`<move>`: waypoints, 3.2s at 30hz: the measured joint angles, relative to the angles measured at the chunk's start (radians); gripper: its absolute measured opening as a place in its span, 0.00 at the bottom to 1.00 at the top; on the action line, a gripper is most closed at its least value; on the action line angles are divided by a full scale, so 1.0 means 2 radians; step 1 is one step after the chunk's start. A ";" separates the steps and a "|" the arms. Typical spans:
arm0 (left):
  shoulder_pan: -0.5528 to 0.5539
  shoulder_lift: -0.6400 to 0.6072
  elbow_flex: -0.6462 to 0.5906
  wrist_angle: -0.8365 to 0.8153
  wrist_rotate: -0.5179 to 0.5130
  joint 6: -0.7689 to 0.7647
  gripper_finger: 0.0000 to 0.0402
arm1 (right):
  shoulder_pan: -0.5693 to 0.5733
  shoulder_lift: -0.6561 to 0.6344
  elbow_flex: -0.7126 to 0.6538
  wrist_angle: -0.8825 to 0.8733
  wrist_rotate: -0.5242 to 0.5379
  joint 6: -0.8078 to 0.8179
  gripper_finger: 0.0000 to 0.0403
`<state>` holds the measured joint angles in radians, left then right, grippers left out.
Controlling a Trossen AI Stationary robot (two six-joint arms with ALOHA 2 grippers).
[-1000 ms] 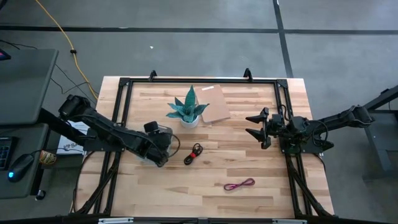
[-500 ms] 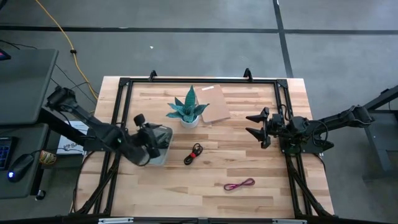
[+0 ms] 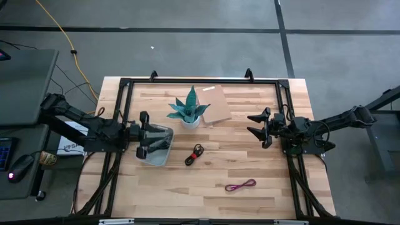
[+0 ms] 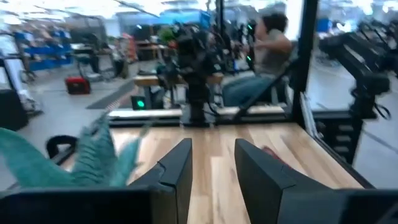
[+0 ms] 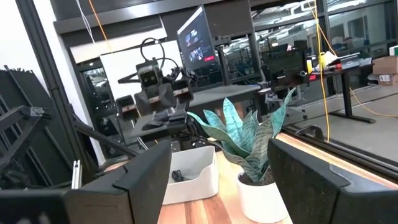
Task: Pick and place USB-C Cables
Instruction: Put the pink patterned charger cable into the bin
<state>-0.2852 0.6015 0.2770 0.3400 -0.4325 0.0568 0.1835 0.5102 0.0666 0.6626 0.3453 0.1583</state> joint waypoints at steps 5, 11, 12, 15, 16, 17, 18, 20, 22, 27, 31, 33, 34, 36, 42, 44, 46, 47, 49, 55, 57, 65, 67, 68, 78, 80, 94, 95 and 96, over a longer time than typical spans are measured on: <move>0.003 -0.020 -0.001 0.002 -0.054 0.000 0.25 | 0.000 0.000 0.000 0.000 -0.002 0.001 0.64; 0.003 -0.021 -0.001 0.001 -0.079 -0.001 0.25 | 0.000 0.000 0.000 0.002 -0.002 0.001 0.64; 0.003 -0.020 -0.001 0.001 -0.079 -0.001 0.25 | 0.000 0.000 0.000 0.002 -0.003 0.001 0.64; 0.003 -0.020 -0.001 0.001 -0.079 0.000 0.25 | 0.000 0.000 0.000 0.002 -0.009 0.011 0.64; 0.003 -0.020 -0.001 0.001 -0.079 0.000 0.25 | 0.000 0.000 0.000 0.002 -0.012 0.013 0.64; 0.003 -0.020 -0.001 0.001 -0.079 0.000 0.25 | 0.000 0.000 0.000 0.002 -0.014 0.013 0.64; 0.003 -0.020 -0.001 0.001 -0.078 0.000 0.25 | 0.000 0.000 0.000 0.002 -0.016 0.013 0.64; 0.003 -0.020 -0.001 0.001 -0.078 0.000 0.25 | 0.000 0.000 0.000 0.002 -0.018 0.013 0.64; 0.003 -0.020 -0.001 0.001 -0.078 0.000 0.25 | 0.000 0.000 0.000 0.004 -0.020 0.014 0.64; 0.003 -0.020 -0.001 0.001 -0.078 0.000 0.25 | 0.000 0.001 0.000 0.011 -0.036 0.013 0.64; 0.003 -0.020 -0.001 0.001 -0.078 0.000 0.25 | 0.000 0.013 0.000 0.058 -0.099 0.004 0.64; 0.003 -0.020 -0.001 0.001 -0.078 0.000 0.25 | 0.000 0.027 0.000 0.091 -0.131 -0.001 0.64; 0.003 -0.020 -0.001 0.001 -0.078 0.000 0.25 | 0.000 0.037 0.000 0.109 -0.143 -0.001 0.64; 0.003 -0.020 -0.001 0.001 -0.078 0.000 0.25 | 0.001 0.058 0.001 0.141 -0.162 -0.001 0.64; 0.003 -0.020 -0.001 0.001 -0.078 0.000 0.25 | 0.030 0.142 0.061 0.141 -0.174 -0.014 0.64; 0.003 -0.020 -0.001 0.001 -0.078 0.000 0.25 | 0.046 0.172 0.097 0.113 -0.184 -0.027 0.64; 0.003 -0.020 -0.001 0.000 -0.077 -0.001 0.25 | 0.061 0.199 0.140 0.058 -0.192 -0.033 0.64; 0.003 -0.020 -0.001 0.000 -0.078 -0.001 0.25 | 0.070 0.210 0.163 0.019 -0.192 -0.031 0.64; 0.003 -0.019 -0.001 -0.003 -0.077 0.000 0.25 | 0.088 0.236 0.210 -0.069 -0.185 -0.014 0.64; 0.003 -0.019 -0.001 -0.003 -0.077 -0.001 0.25 | 0.155 0.329 0.349 -0.294 -0.147 0.062 0.64; 0.003 -0.019 -0.001 -0.003 -0.078 -0.001 0.25 | 0.173 0.363 0.392 -0.367 -0.146 0.089 0.64; 0.003 -0.019 -0.001 -0.003 -0.077 -0.002 0.25 | 0.222 0.484 0.534 -0.574 -0.119 0.161 0.64; 0.003 -0.019 -0.001 -0.003 -0.077 -0.002 0.25 | 0.227 0.508 0.555 -0.598 -0.122 0.181 0.64; 0.003 -0.020 -0.001 -0.003 -0.077 -0.002 0.25 | 0.228 0.519 0.562 -0.607 -0.128 0.189 0.64; 0.003 -0.019 -0.001 -0.003 -0.077 -0.002 0.25 | 0.230 0.604 0.574 -0.622 -0.202 0.259 0.64; 0.003 -0.019 -0.001 -0.003 -0.077 -0.001 0.25 | 0.230 0.617 0.574 -0.623 -0.203 0.259 0.64; 0.003 -0.019 -0.001 -0.003 -0.077 -0.002 0.25 | 0.230 0.671 0.574 -0.669 -0.191 0.271 0.64; 0.003 -0.019 -0.001 -0.003 -0.077 -0.002 0.25 | 0.230 0.675 0.574 -0.669 -0.190 0.271 0.64; 0.003 -0.019 -0.001 -0.003 -0.077 -0.002 0.25 | 0.230 0.679 0.574 -0.669 -0.191 0.271 0.64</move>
<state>-0.2794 0.5629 0.2752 0.3336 -0.5873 0.0532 0.6434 1.8679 1.2148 -0.6760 -0.0367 0.6996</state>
